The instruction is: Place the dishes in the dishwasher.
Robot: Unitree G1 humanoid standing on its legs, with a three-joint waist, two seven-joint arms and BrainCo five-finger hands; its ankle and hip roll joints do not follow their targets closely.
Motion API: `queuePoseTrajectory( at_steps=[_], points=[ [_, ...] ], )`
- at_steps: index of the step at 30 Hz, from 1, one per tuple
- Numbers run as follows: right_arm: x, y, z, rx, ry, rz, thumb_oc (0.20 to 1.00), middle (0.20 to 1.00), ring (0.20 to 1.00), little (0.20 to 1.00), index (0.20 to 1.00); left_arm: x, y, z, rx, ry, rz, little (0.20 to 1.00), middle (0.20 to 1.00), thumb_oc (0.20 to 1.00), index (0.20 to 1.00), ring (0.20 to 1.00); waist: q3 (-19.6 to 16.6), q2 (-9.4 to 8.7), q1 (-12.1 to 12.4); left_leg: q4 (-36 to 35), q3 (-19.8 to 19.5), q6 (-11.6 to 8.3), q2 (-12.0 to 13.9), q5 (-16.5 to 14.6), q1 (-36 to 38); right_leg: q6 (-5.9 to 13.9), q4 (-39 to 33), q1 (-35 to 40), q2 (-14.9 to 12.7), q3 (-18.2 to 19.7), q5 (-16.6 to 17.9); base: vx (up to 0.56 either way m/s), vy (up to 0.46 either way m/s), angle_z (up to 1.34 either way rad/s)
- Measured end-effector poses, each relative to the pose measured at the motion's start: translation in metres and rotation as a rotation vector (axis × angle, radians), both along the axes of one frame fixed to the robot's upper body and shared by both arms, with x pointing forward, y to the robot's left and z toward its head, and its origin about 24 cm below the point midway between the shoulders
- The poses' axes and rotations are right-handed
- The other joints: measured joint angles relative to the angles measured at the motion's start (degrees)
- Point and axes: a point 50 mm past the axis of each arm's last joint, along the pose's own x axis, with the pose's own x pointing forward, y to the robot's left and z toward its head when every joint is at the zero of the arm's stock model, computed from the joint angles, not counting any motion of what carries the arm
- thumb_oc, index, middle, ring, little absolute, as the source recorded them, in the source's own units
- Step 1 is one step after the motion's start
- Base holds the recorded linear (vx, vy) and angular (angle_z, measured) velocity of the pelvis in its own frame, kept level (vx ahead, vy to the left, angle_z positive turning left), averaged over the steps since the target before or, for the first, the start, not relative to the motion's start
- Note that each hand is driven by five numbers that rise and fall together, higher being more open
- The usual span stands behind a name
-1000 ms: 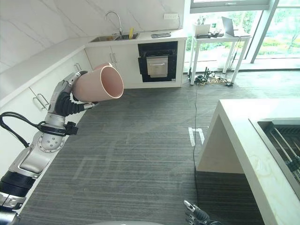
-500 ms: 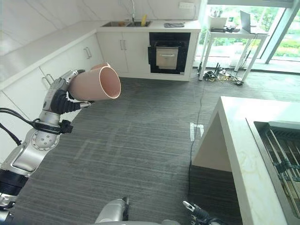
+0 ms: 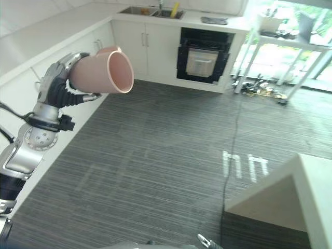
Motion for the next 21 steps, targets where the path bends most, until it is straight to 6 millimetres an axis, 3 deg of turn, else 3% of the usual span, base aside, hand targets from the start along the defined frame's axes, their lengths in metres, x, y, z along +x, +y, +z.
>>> queuePoseTrajectory(
  at_steps=[1, 2, 3, 6, 7, 8, 9, 10, 11, 12, 14, 15, 16, 17, 18, 19, 20, 21],
  points=[
    [0.005, -0.003, 0.003, -0.010, -0.025, -0.002, 1.000, 1.000, 1.000, 1.000, 1.000, 0.000, 0.000, -0.001, -0.002, 0.000, 0.000, 0.200, 0.200, 0.200, 0.200, 0.200, -0.1, 1.31, -0.9, -1.3, -1.2, -0.94, 1.0, -0.6, 1.6, -0.89, -3.6, -3.6, 2.0, -0.7, -2.9, 0.36, 0.072, -0.29],
    [0.010, -0.002, 0.004, -0.008, -0.049, 0.008, 1.000, 1.000, 1.000, 1.000, 1.000, 0.001, 0.001, 0.000, -0.001, 0.000, 0.006, 0.200, 0.200, 0.200, 0.200, 0.200, 0.0, 1.65, -2.5, -2.8, -3.5, -1.53, 1.6, -0.9, 3.2, -1.73, -13.6, -7.2, 5.4, -0.8, -3.7, 0.28, -0.012, 0.12],
    [0.011, -0.001, 0.005, -0.005, -0.054, 0.013, 1.000, 1.000, 1.000, 1.000, 1.000, 0.002, 0.003, -0.001, -0.003, 0.004, 0.012, 0.200, 0.200, 0.200, 0.200, 0.200, -0.1, 0.84, -4.3, -3.4, -4.5, -2.00, 1.3, -1.2, 4.0, -2.24, -22.1, -9.9, 6.3, -1.2, -2.9, 0.29, -0.076, 0.47],
    [-0.027, -0.010, -0.003, -0.004, 0.067, -0.018, 1.000, 1.000, 1.000, 1.000, 1.000, 0.004, -0.002, -0.006, -0.007, 0.025, 0.001, 0.200, 0.200, 0.200, 0.200, 0.200, 0.1, -3.53, -6.3, -3.3, -6.9, -4.98, -2.5, -5.6, 9.5, -2.48, -46.3, -14.1, 4.1, -2.0, 5.3, 0.37, -0.181, 0.75],
    [-0.034, -0.012, -0.004, -0.002, 0.097, -0.034, 1.000, 1.000, 1.000, 1.000, 1.000, 0.004, -0.008, -0.013, -0.001, 0.049, -0.023, 0.200, 0.200, 0.200, 0.200, 0.200, 0.3, -3.11, -6.2, -3.3, -7.5, -5.43, -2.4, -6.4, 11.2, -2.77, -49.6, -13.4, 4.5, -2.3, 6.3, 0.32, -0.183, 0.86],
    [-0.033, -0.012, -0.004, 0.005, 0.095, -0.038, 1.000, 1.000, 1.000, 1.000, 1.000, 0.004, -0.013, -0.019, 0.004, 0.068, -0.040, 0.200, 0.200, 0.200, 0.200, 0.200, 0.2, -2.61, -6.2, -3.4, -7.7, -6.00, -1.4, -6.7, 12.9, -2.99, -49.6, -12.0, 5.2, -3.3, 6.5, 0.40, -0.247, 0.76],
    [-0.029, -0.012, -0.004, 0.009, 0.082, -0.050, 1.000, 1.000, 1.000, 1.000, 1.000, 0.004, -0.015, -0.021, -0.007, 0.073, -0.049, 0.200, 0.200, 0.200, 0.200, 0.200, 0.2, -2.16, -6.0, -3.4, -7.6, -6.15, -0.8, -6.8, 14.4, -4.40, -48.8, -10.4, 6.0, -5.3, 7.3, 0.29, -0.192, 0.58],
    [-0.023, -0.013, -0.002, 0.010, 0.068, -0.050, 1.000, 1.000, 1.000, 1.000, 1.000, 0.003, -0.016, -0.021, -0.013, 0.072, -0.051, 0.200, 0.200, 0.200, 0.200, 0.200, -0.1, -2.10, -5.5, -3.2, -7.1, -6.26, -0.7, -6.8, 16.0, -8.42, -49.5, -7.1, 7.5, -5.6, 9.0, 0.39, -0.249, 0.35],
    [-0.014, -0.016, 0.000, 0.000, 0.048, -0.045, 1.000, 1.000, 1.000, 1.000, 1.000, 0.001, -0.017, -0.023, -0.035, 0.076, -0.056, 0.200, 0.200, 0.200, 0.200, 0.200, -0.2, -1.37, -4.8, 0.0, -5.9, -7.39, -0.8, -7.3, 16.7, -12.31, -49.9, -5.3, 7.9, -4.3, 15.5, 0.29, -0.180, 0.03],
    [-0.005, -0.019, 0.003, -0.007, 0.027, -0.041, 1.000, 1.000, 1.000, 1.000, 1.000, -0.003, -0.016, -0.029, -0.057, 0.088, -0.052, 0.200, 0.200, 0.200, 0.200, 0.200, -0.2, -0.82, -4.2, 5.6, -4.5, -9.17, -1.0, -7.4, 15.1, -11.95, -51.0, -3.2, 8.4, -2.4, 16.1, 0.33, -0.211, -0.08],
    [0.005, -0.012, 0.004, 0.015, -0.009, -0.046, 1.000, 1.000, 1.000, 1.000, 1.000, -0.008, -0.014, -0.040, -0.020, 0.128, -0.045, 0.200, 0.200, 0.200, 0.200, 0.200, -0.2, -2.33, -3.2, 8.6, -1.0, -10.17, 1.9, -10.3, 11.5, -12.23, -56.6, 4.0, 7.9, -0.4, 15.3, 0.27, -0.216, -0.16],
    [0.011, -0.012, 0.006, 0.017, -0.033, -0.032, 1.000, 1.000, 1.000, 1.000, 1.000, -0.012, -0.012, -0.039, 0.005, 0.129, -0.039, 0.200, 0.200, 0.200, 0.200, 0.200, 0.0, -2.97, -3.3, 7.1, -0.7, -11.33, 5.9, -9.9, 5.1, -9.89, -54.6, 5.6, 7.1, -0.6, 13.3, 0.30, -0.302, -0.21],
    [0.015, -0.018, 0.009, 0.000, -0.047, -0.025, 1.000, 1.000, 1.000, 1.000, 1.000, -0.013, -0.012, -0.038, -0.002, 0.121, -0.040, 0.200, 0.200, 0.200, 0.200, 0.200, 0.2, -1.25, -3.5, 3.8, -1.7, -11.20, 7.7, -8.1, 4.7, -7.49, -48.5, 3.7, 8.0, -0.9, 10.0, 0.25, -0.260, -0.27],
    [0.020, -0.018, 0.011, -0.002, -0.059, -0.019, 1.000, 1.000, 1.000, 1.000, 1.000, -0.013, -0.012, -0.039, -0.003, 0.129, -0.033, 0.200, 0.200, 0.200, 0.200, 0.200, 0.2, -0.57, -4.2, 7.6, -1.3, -13.33, 7.5, -9.2, 3.9, -8.11, -43.4, 2.7, 8.3, -2.8, 6.2, 0.28, -0.292, -0.27],
    [0.018, -0.011, 0.008, 0.014, -0.047, 0.000, 1.000, 1.000, 1.000, 1.000, 1.000, -0.014, -0.011, -0.038, -0.003, 0.125, -0.030, 0.200, 0.200, 0.200, 0.200, 0.200, 0.1, -2.00, -4.4, 18.1, 0.1, -14.84, 6.2, -10.0, -0.3, -10.70, -38.9, 2.4, 9.2, -4.6, 2.1, 0.19, -0.189, -0.37],
    [0.011, -0.010, 0.006, 0.018, -0.019, 0.014, 1.000, 1.000, 1.000, 1.000, 1.000, -0.017, -0.014, -0.034, -0.010, 0.109, -0.039, 0.200, 0.200, 0.200, 0.200, 0.200, 0.0, -3.61, -4.4, 33.4, 2.3, -17.09, 5.0, -7.8, -7.1, -13.48, -43.0, 5.7, 10.0, -2.8, -0.4, 0.25, -0.221, -0.68],
    [0.003, -0.018, 0.005, -0.003, 0.013, 0.004, 1.000, 1.000, 1.000, 1.000, 1.000, -0.018, -0.016, -0.037, -0.029, 0.116, -0.047, 0.200, 0.200, 0.200, 0.200, 0.200, 0.0, -2.24, -3.8, 48.1, 2.5, -15.95, 4.8, 0.2, -13.3, -13.08, -46.0, 10.0, 10.4, -0.7, 0.8, 0.25, -0.150, -0.65],
    [0.000, -0.017, 0.004, 0.000, 0.020, 0.000, 1.000, 1.000, 1.000, 1.000, 1.000, -0.018, -0.017, -0.034, -0.032, 0.103, -0.051, 0.200, 0.200, 0.200, 0.200, 0.200, 0.3, -2.66, -4.2, 53.0, 1.6, -14.77, 4.8, 0.1, -17.1, -13.70, -47.3, 11.8, 10.4, -0.2, 0.4, 0.29, -0.107, -0.60]
  ],
)
